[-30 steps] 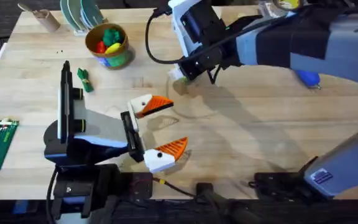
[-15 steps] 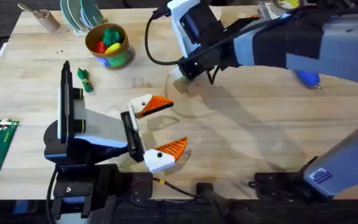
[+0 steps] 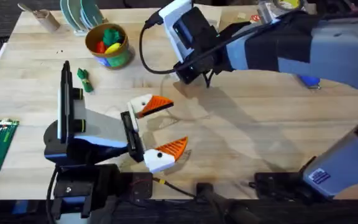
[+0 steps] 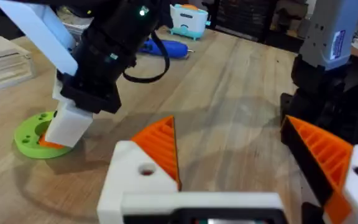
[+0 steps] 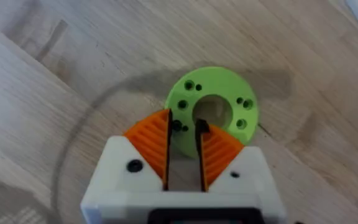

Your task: Pick up the gripper from the table and insert it into the empty holder that is missing its gripper. Then pick up a screw, insert it into the mounting hole, and use the screwdriver to tighten it. Finally, clean up the table by picking up the vegetable and placing it into the bucket.

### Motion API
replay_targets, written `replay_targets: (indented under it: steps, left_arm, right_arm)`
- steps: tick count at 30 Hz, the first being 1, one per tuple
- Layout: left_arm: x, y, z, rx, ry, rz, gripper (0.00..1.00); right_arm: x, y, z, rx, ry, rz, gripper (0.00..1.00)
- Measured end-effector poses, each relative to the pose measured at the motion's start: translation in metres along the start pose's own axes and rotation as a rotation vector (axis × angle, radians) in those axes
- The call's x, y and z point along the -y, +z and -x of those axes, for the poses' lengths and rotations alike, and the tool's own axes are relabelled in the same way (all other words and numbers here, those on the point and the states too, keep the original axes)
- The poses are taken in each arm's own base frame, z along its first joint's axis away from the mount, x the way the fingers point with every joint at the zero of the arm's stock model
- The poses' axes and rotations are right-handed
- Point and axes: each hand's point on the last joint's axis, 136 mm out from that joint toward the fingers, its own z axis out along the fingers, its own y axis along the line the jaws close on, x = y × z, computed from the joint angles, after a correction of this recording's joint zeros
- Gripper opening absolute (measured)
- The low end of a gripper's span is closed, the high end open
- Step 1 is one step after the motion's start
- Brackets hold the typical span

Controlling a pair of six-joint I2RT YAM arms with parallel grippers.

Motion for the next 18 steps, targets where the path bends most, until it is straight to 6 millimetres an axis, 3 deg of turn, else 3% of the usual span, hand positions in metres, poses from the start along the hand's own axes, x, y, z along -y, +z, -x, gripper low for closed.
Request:
replay_targets:
  steps: [18]
  left_arm:
    - [0.0, 0.0, 0.0, 0.0, 0.0, 0.0, 0.992]
  right_arm:
    - [0.0022, -0.0001, 0.0007, 0.001, -0.035, -0.015, 0.143]
